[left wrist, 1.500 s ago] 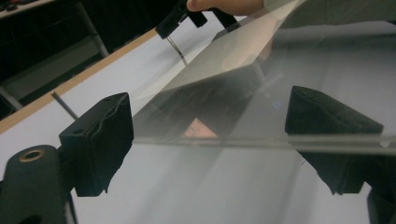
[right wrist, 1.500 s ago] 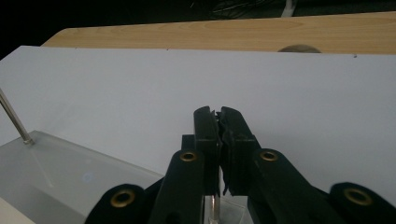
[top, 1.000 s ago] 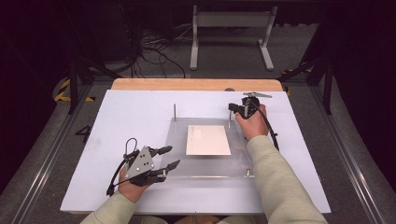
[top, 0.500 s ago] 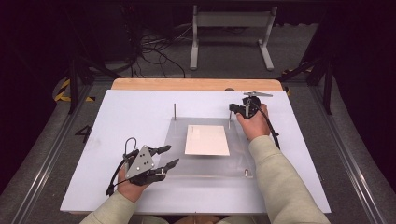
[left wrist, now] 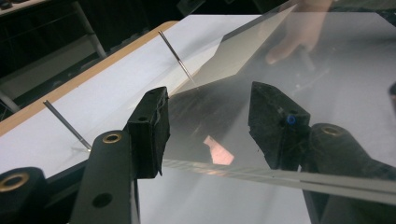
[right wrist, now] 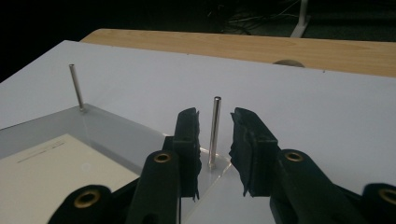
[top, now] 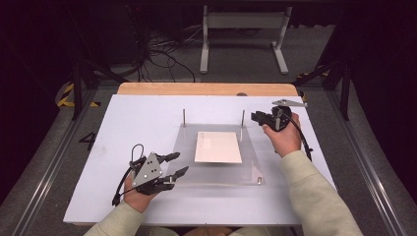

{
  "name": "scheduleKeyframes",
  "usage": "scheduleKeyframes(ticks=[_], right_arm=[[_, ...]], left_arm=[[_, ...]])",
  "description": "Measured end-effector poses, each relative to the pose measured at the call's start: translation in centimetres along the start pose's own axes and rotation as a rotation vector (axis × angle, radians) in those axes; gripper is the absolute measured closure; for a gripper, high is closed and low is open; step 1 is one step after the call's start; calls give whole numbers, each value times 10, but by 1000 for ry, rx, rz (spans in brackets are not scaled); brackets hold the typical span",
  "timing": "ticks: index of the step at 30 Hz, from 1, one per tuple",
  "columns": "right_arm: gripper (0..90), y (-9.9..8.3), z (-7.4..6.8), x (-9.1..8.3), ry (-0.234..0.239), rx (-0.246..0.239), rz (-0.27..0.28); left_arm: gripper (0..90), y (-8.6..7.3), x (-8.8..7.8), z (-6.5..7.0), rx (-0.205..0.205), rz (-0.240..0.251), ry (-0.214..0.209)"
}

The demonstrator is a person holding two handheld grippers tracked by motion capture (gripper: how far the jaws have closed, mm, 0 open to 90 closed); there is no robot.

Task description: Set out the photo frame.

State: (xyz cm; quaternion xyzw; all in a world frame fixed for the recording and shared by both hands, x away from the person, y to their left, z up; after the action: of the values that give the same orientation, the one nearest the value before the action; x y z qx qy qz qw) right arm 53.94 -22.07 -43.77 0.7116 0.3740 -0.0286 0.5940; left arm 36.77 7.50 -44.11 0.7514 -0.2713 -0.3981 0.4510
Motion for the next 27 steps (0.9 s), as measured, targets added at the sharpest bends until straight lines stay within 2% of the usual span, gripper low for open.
scheduleKeyframes(ticks=[2, 4, 6, 7, 8, 10, 12, 14, 15, 20, 27], right_arm=[[702, -1, -3, -13, 16, -10, 8], [701, -2, -5, -19, 26, -15, 11], [690, -5, -10, -35, 46, -31, 19], [690, -5, -10, -35, 46, -31, 19], [678, -6, -15, -45, 62, -48, 30], [674, -7, -17, -48, 67, -48, 31], [659, -12, -25, -63, 88, -70, 40], [654, -13, -27, -67, 93, -80, 43], [633, -18, -32, -76, 114, -104, 45], [617, -27, -39, -89, 134, -141, 43], [594, -42, -50, -110, 183, -151, 64]], left_arm=[[475, 0, 0, 0, 2, -2, -1], [474, 0, 0, 0, -2, -1, -2], [474, 0, 0, 0, -3, -2, -2], [474, 0, 0, 0, 0, -3, -2], [474, 0, 0, 0, 0, -4, -1], [474, 0, 0, 1, -4, -4, -2], [473, 0, 0, 1, -3, -5, -2], [473, 0, 0, 1, -4, -8, -2], [473, 0, 0, 1, -2, -10, -3], [473, 0, 0, 1, -3, -16, 0], [473, 1, 0, 1, -4, -14, 3]])
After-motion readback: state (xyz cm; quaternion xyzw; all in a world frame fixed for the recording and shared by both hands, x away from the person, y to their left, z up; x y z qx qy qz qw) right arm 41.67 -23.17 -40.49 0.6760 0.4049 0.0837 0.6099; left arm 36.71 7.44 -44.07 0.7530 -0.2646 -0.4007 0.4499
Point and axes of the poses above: each handheld gripper's, and its own axes: x roughly forward along the jaws, y roughly out of its top, z roughly to its right, the point moved 9 cm from there along x, roughly forward along the jaws, and after that the axes turned 6 degrees about x, right-handed, at the moved point
